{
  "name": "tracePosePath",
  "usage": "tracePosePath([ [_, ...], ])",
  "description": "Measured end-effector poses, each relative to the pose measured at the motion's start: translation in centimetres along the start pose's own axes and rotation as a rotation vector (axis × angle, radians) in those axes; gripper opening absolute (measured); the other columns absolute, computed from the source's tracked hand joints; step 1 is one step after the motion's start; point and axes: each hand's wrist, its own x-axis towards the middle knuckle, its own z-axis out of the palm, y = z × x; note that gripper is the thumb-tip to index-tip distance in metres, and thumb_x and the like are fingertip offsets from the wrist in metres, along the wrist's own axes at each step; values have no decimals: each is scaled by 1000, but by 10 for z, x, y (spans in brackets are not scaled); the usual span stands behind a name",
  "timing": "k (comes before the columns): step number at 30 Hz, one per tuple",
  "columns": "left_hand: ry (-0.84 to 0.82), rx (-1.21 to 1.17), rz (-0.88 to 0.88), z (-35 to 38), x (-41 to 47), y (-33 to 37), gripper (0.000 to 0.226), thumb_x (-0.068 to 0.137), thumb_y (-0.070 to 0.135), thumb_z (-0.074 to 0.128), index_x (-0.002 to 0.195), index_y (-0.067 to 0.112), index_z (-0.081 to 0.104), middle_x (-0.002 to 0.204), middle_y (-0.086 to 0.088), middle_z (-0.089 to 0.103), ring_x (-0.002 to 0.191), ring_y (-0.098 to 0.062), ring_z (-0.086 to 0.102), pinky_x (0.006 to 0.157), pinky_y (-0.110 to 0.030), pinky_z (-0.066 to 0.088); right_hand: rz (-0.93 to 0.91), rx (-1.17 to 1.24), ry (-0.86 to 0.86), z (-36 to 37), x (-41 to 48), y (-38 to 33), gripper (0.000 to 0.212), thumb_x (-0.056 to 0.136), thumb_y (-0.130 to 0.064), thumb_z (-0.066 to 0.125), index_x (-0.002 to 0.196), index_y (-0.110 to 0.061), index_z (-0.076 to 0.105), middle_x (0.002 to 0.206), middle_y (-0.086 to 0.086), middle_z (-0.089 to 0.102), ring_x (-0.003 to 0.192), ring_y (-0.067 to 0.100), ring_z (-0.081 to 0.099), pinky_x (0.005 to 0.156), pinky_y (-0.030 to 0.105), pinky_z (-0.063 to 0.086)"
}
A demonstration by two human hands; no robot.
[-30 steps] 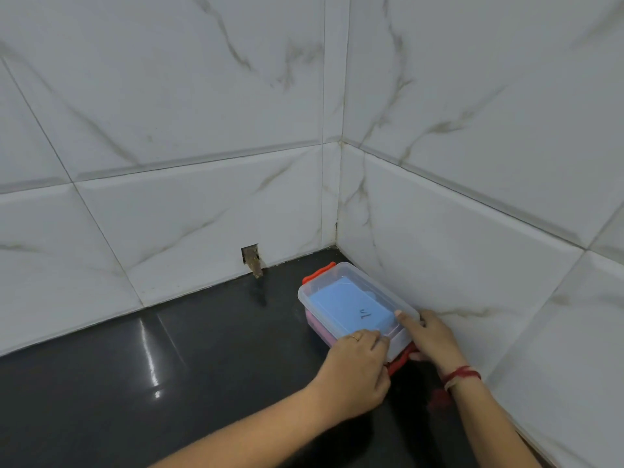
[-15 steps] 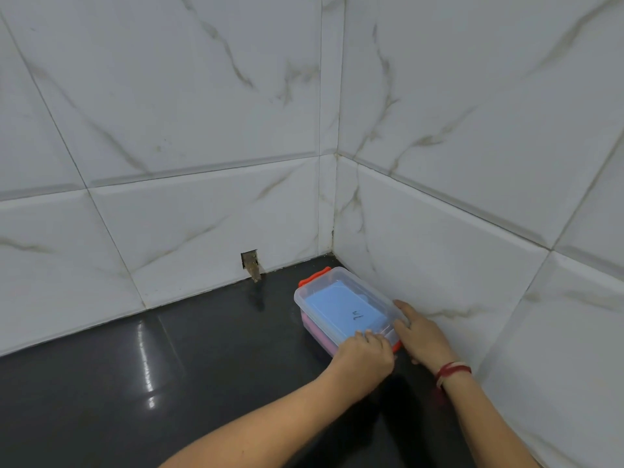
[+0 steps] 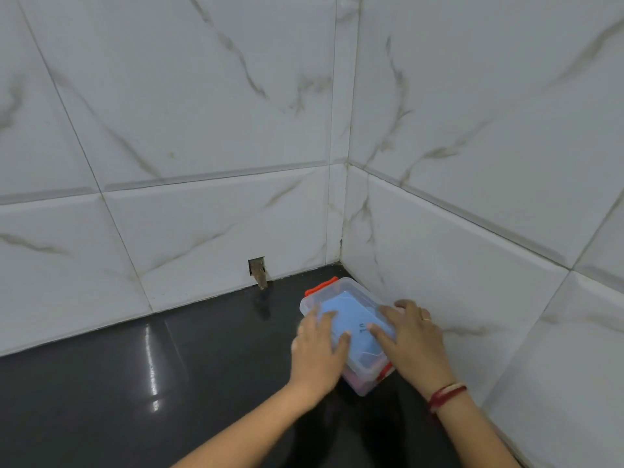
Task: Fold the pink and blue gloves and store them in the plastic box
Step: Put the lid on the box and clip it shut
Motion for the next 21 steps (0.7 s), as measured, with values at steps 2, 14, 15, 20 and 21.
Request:
tracePosePath([
  [2,-139,-107,-172,-2,8,-20,70,90,56,47,148,30,19,159,-7,4,144,-28,15,113,-47,25,-38,-23,-172,10,-4,-9,57,89,-62,36,140,-37,34,150,2,27,136,25,28,112,46,26],
  [14,-236,-459,-227,24,44,-26,75,94,25,45,150,24,-6,157,-14,1,141,-29,20,99,-28,29,-16,-170,-210,43,5,-13,66,86,-71,15,145,-43,11,158,-1,14,144,26,16,111,65,5],
  [15,-234,-468,-227,25,49,-25,74,94,23,45,150,23,-5,157,-15,1,143,-29,17,99,-28,27,-8,-171,-201,43,9,-12,66,86,-71,16,145,-42,11,158,-1,14,144,27,16,111,65,5],
  [20,-245,-477,-213,34,71,-21,73,94,21,44,150,20,-4,158,-14,3,145,-28,9,107,-34,25,33,-172,-188,44,27,-3,66,86,-71,15,145,-42,13,157,0,15,143,27,17,111,64,8],
  [21,-249,-479,-207,36,74,-20,73,94,21,44,150,20,-4,158,-14,3,144,-28,10,108,-34,25,39,-173,-186,44,30,-1,66,85,-71,15,145,-42,13,157,0,16,143,27,17,111,64,7],
])
